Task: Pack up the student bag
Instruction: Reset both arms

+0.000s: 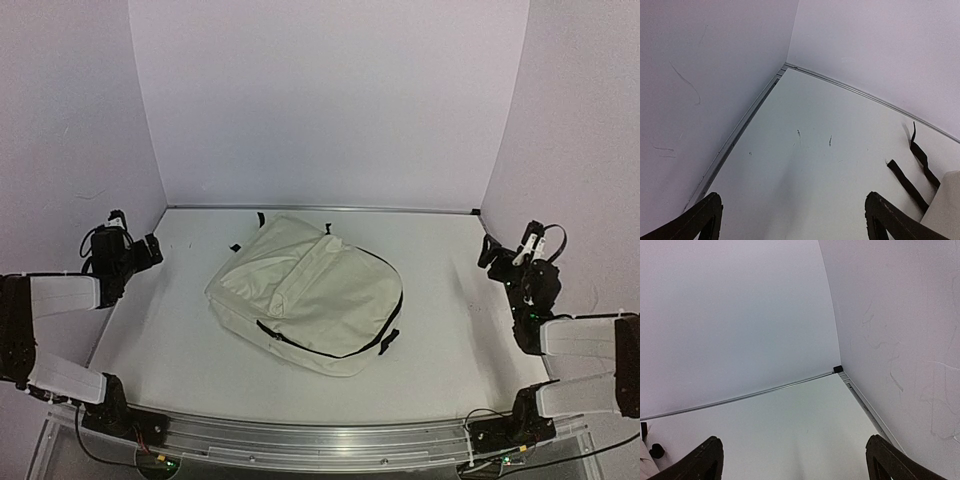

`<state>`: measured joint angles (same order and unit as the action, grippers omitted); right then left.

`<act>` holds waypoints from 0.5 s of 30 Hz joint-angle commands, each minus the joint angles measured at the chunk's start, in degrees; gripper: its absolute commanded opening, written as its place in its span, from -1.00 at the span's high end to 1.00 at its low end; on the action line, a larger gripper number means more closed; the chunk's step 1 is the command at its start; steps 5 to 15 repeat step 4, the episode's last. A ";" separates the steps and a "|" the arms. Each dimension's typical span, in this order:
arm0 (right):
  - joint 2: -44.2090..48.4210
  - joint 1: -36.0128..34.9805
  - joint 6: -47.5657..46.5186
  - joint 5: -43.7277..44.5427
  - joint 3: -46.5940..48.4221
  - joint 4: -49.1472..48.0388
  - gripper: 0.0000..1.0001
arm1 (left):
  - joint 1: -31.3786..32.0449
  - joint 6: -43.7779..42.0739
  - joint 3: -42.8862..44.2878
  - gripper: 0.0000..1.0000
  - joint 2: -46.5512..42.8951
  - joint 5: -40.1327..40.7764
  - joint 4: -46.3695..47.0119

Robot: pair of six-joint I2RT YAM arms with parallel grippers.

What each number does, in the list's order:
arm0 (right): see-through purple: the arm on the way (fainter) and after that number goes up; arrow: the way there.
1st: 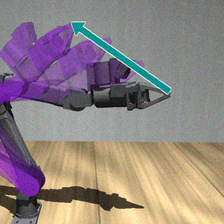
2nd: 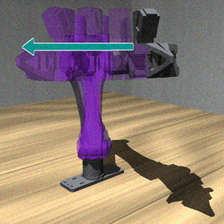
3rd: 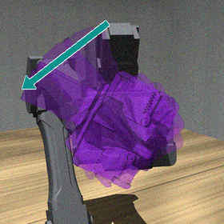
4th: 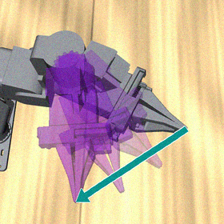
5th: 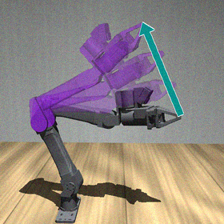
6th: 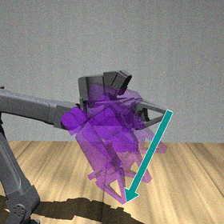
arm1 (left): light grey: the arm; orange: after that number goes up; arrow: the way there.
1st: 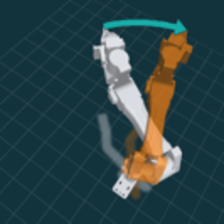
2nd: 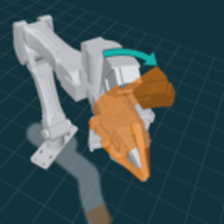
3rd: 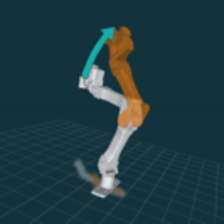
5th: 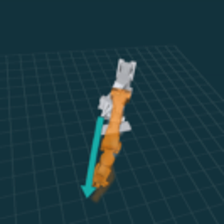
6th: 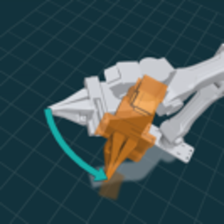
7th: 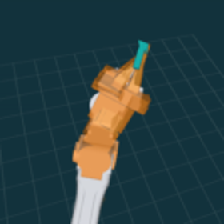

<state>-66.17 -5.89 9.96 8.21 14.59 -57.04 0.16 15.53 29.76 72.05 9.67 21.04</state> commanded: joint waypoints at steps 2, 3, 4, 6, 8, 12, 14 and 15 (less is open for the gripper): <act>-0.11 -0.25 -1.17 1.13 -0.17 -5.54 -0.97 | 0.01 -1.60 -0.50 -0.99 -0.10 -0.27 4.43; -0.10 -0.26 -1.23 1.12 -0.32 -5.59 -0.97 | 0.01 -1.57 -0.35 -0.99 -0.01 0.00 4.31; -0.10 -0.28 -1.25 1.11 -0.39 -5.62 -0.96 | 0.01 -1.41 -0.08 -0.99 -0.06 0.37 3.95; -0.10 -0.28 -1.25 1.11 -0.39 -5.62 -0.96 | 0.01 -1.41 -0.08 -0.99 -0.06 0.37 3.95; -0.10 -0.28 -1.25 1.11 -0.39 -5.62 -0.96 | 0.01 -1.41 -0.08 -0.99 -0.06 0.37 3.95; -0.10 -0.28 -1.25 1.11 -0.39 -5.62 -0.96 | 0.01 -1.41 -0.08 -0.99 -0.06 0.37 3.95; -0.10 -0.28 -1.25 1.11 -0.39 -5.62 -0.96 | 0.01 -1.41 -0.08 -0.99 -0.06 0.37 3.95; -0.10 -0.28 -1.25 1.11 -0.39 -5.62 -0.96 | 0.01 -1.41 -0.08 -0.99 -0.06 0.37 3.95</act>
